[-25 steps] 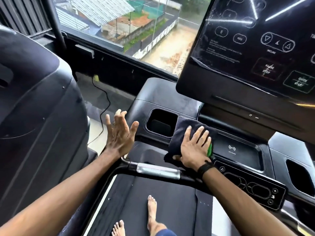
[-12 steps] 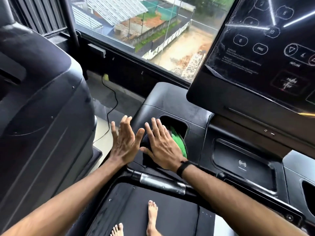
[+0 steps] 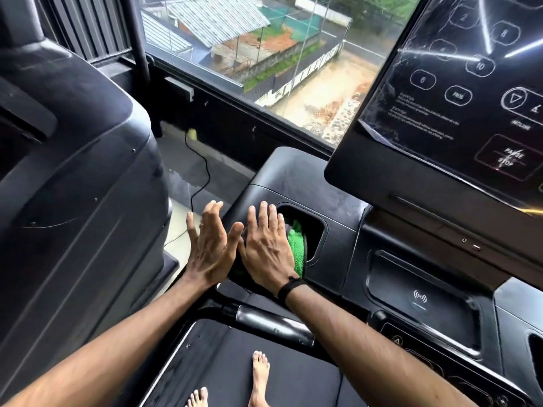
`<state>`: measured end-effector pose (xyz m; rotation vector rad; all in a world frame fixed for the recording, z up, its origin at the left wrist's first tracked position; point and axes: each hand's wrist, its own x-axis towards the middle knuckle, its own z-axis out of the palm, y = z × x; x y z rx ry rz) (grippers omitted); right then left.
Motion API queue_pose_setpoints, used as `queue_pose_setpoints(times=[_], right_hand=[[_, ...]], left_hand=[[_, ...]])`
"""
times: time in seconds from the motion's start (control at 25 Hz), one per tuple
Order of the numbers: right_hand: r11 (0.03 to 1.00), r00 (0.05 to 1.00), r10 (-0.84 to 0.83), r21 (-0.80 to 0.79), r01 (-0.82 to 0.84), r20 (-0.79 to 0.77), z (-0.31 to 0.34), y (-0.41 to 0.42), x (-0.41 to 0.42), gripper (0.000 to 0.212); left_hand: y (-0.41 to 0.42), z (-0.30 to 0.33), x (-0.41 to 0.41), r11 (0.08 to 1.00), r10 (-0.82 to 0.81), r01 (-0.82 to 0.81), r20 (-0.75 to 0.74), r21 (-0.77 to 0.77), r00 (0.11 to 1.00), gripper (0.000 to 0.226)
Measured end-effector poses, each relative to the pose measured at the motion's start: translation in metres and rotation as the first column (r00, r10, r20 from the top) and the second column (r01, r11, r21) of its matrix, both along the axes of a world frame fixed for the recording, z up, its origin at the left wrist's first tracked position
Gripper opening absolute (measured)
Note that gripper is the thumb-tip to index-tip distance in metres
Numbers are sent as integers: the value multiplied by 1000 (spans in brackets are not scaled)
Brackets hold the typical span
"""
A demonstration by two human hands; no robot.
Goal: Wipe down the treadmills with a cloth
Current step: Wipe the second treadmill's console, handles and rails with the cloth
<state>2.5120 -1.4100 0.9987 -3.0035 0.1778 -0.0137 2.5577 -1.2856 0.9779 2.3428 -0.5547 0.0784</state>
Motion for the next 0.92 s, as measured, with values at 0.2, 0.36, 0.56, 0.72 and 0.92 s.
queue_pose_setpoints(times=[0.2, 0.36, 0.56, 0.72, 0.92], right_hand=[[928, 943, 322, -224, -298, 83, -13, -2, -36, 65], [875, 890, 444, -267, -404, 108, -12, -6, -40, 62], [889, 888, 451, -140, -436, 95, -5, -8, -4, 59], [840, 840, 541, -24, -542, -48, 2, -14, 49, 64], [851, 850, 526, -2, -526, -18, 2, -13, 103, 71]], left_hand=[[1, 6, -4, 998, 3, -2, 10, -64, 1000, 86], [2, 6, -4, 997, 14, -14, 3, -73, 1000, 79], [2, 8, -4, 995, 12, -12, -6, -100, 1000, 75], [3, 17, -11, 976, 76, -91, -83, -198, 994, 85], [3, 6, 1, 930, 224, -245, -104, -276, 969, 89]])
